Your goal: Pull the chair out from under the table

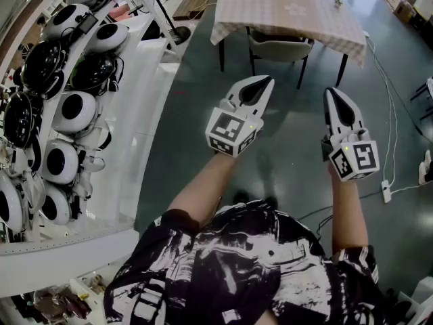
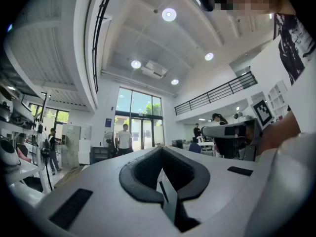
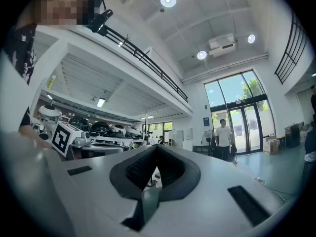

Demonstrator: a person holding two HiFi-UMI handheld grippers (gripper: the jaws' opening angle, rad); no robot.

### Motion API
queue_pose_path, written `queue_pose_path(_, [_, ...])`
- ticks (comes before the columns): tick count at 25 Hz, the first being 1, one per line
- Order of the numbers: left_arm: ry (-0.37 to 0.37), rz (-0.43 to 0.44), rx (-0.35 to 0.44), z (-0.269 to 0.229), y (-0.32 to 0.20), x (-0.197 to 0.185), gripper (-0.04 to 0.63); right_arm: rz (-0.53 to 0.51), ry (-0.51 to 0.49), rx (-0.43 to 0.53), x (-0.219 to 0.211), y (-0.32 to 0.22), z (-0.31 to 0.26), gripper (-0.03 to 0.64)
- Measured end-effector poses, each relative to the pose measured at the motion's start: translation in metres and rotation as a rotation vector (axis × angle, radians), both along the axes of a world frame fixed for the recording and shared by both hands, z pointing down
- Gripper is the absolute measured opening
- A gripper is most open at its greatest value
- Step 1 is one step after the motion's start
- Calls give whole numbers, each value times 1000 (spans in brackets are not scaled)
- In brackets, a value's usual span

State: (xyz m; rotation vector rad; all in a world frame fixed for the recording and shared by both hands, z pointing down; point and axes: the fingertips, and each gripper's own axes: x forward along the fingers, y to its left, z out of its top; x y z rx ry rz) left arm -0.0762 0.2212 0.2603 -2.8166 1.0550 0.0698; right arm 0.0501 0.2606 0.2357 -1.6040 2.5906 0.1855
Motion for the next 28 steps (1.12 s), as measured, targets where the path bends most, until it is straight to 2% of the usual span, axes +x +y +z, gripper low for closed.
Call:
queue_pose_path(14, [-1, 9, 0, -3, 7, 5, 2, 4, 0, 4, 3, 7, -5, -3])
queue_pose_path(17, [-11, 15, 5, -3, 8, 5, 2, 13, -17, 12, 7, 6, -8, -2])
queue_pose_path(19, [8, 35, 9, -6, 9, 7, 3, 16, -42, 19, 10, 4, -9, 1])
queue_pose_path(20, [33, 43, 8, -8, 8, 8, 83, 19, -63, 22, 12, 3, -9, 129])
queue_pose_path(21, [61, 45, 7, -9, 6, 9, 323, 34, -87, 27, 16, 0, -9, 369])
queue_pose_path(22, [83, 40, 8, -11, 5, 9, 491, 61, -104, 36, 22, -2, -9, 508])
queue_pose_path(23, [91, 26, 16, -11, 3, 9, 534, 90, -104, 49, 27, -2, -8, 575])
queue_pose_path(24, [88, 11, 28, -11, 2, 8, 568, 108, -94, 60, 29, -2, -7, 575])
queue_pose_path(28, [74, -4, 40, -10, 3, 5, 572, 99, -72, 68, 27, 1, -6, 575])
